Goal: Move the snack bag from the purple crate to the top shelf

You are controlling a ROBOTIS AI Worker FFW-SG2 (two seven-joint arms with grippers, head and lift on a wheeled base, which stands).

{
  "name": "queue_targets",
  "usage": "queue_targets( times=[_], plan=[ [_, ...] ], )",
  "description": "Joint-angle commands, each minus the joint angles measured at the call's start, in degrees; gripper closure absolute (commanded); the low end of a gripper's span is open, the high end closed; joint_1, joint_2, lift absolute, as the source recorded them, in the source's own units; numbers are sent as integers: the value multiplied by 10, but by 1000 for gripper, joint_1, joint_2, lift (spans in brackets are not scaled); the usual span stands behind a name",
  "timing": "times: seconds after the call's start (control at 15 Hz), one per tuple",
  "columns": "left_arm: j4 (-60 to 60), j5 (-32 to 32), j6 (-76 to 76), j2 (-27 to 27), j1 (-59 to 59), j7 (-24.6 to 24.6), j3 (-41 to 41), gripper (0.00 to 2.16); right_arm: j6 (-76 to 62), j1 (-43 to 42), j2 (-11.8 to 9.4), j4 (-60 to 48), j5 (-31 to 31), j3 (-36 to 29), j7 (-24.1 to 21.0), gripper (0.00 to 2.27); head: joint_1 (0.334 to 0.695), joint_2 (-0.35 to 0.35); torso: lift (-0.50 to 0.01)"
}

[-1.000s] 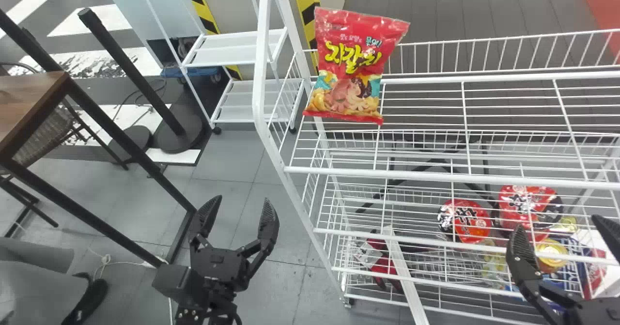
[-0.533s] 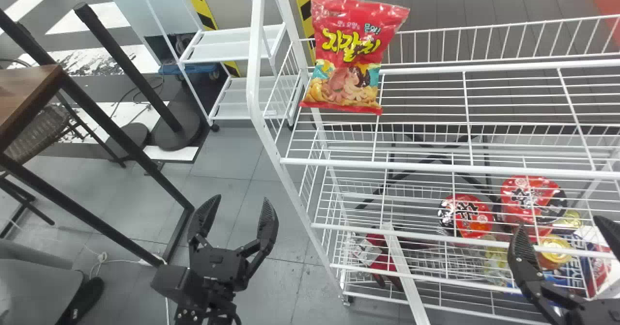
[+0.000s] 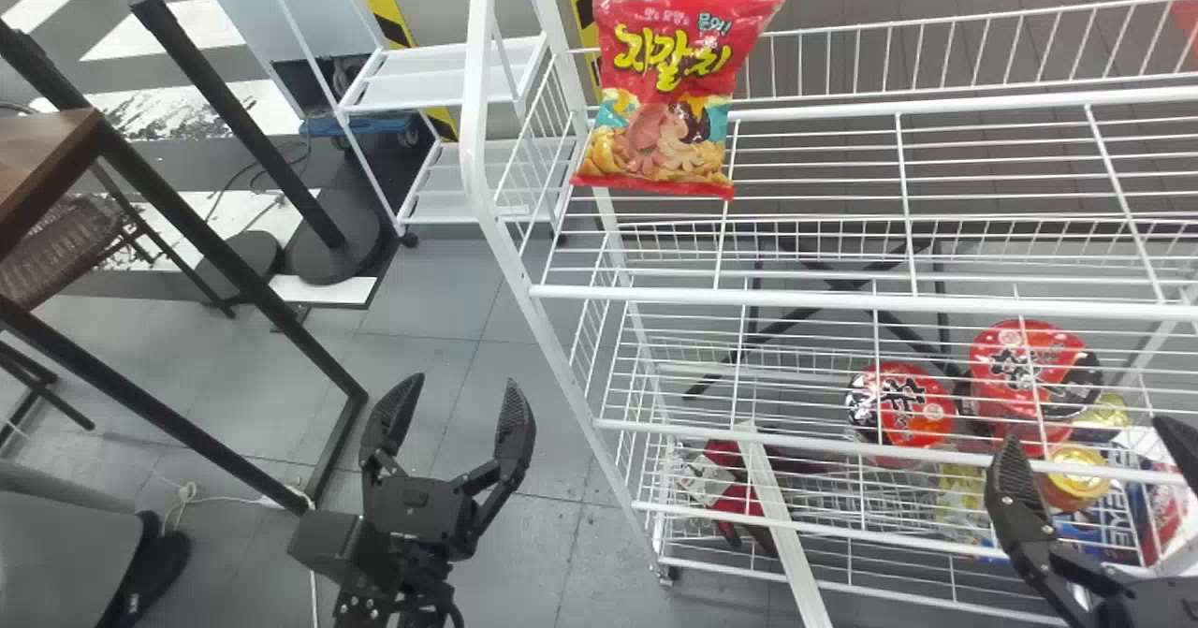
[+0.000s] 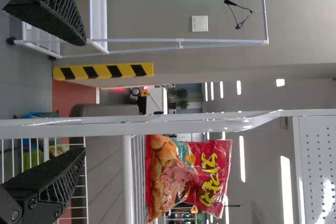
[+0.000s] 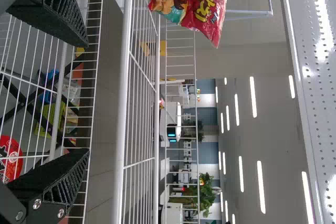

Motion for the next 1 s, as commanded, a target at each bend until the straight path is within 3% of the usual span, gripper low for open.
queue_targets(
  times=[0.0, 0.93],
  plan=[
    [0, 0, 0, 1, 0, 0, 0, 100, 6, 0, 1, -4, 0, 0, 0, 103, 695, 292, -111],
    [9, 0, 2, 1, -7, -2, -1, 100, 17, -3, 1, -2, 0, -5, 1, 103, 695, 286, -166]
  ],
)
